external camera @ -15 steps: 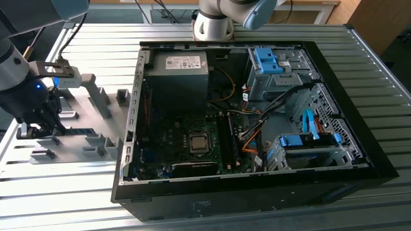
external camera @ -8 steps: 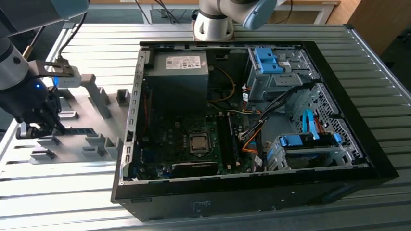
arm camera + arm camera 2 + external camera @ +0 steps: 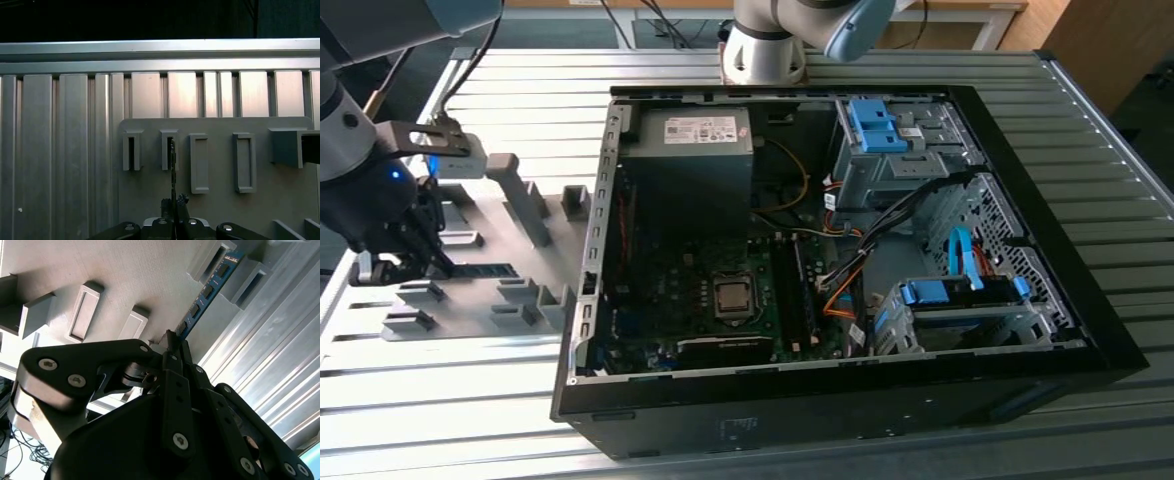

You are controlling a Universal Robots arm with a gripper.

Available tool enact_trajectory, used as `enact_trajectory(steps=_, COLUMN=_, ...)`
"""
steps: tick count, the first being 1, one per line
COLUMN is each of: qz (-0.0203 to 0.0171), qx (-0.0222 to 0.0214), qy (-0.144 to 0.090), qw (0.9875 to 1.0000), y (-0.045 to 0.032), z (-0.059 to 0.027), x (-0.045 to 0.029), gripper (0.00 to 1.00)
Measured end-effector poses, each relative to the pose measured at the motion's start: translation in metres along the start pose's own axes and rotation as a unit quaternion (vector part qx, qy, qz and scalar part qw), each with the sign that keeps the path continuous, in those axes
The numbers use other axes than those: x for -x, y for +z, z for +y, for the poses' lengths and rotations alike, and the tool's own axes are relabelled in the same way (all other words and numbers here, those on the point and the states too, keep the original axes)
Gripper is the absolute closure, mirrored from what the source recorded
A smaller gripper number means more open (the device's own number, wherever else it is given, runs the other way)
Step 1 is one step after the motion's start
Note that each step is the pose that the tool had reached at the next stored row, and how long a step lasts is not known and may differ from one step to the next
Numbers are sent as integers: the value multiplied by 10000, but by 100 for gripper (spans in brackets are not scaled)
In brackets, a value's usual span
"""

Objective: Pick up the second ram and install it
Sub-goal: 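Pick up the second ram and move it above second insertion slot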

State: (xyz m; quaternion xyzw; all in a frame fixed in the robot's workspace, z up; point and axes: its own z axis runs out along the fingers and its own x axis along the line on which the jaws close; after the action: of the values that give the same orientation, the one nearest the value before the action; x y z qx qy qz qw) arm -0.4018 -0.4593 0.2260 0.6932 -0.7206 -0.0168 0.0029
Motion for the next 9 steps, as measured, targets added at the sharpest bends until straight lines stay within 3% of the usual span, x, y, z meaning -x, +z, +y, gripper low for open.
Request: enact_trajectory(steps=9, qz=0, qx=0, qy=0, qw=10000, y=-43, z=1, x=1, gripper=86)
